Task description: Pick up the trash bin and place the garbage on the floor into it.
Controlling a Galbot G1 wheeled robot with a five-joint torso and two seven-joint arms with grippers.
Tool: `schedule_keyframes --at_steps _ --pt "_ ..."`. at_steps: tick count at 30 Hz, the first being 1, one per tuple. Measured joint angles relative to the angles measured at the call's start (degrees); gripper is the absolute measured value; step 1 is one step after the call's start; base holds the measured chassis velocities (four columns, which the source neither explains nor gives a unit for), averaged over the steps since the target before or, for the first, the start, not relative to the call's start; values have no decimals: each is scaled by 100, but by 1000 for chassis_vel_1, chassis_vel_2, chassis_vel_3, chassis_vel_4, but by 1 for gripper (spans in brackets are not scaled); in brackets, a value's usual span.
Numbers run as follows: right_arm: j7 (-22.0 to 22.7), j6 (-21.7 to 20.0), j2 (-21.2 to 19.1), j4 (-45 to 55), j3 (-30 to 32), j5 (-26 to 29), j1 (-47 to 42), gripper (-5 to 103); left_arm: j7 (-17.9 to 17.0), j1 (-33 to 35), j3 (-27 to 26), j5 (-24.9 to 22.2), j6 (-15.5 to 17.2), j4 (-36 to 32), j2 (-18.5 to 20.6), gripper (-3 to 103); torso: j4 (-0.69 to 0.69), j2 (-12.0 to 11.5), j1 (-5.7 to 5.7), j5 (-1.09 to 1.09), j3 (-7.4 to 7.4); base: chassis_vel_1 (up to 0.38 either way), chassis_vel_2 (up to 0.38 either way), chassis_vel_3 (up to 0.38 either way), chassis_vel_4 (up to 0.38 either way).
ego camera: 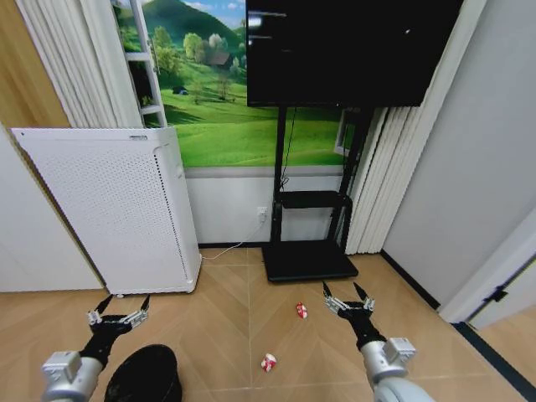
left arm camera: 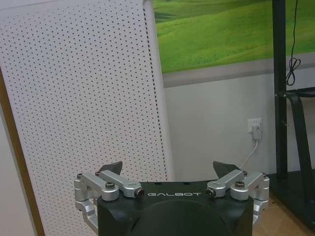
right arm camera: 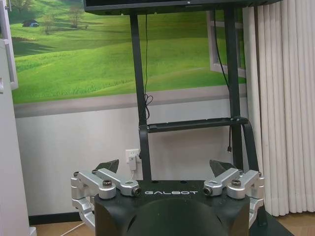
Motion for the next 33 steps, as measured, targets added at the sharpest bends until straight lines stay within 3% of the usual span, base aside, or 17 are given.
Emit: schedule_keyframes --at_steps 24,33 --pt "-7 -4 5 -24 -26 0 -19 100 -10 7 -15 23 -64 23 -26 100 0 -547 -171 0 -376 0 0 0 0" --pt "-7 -8 -1 -24 -23 2 -21 100 -11 20 -35 42 -73 30 -31 100 0 -639 -195 0 -443 0 0 0 0"
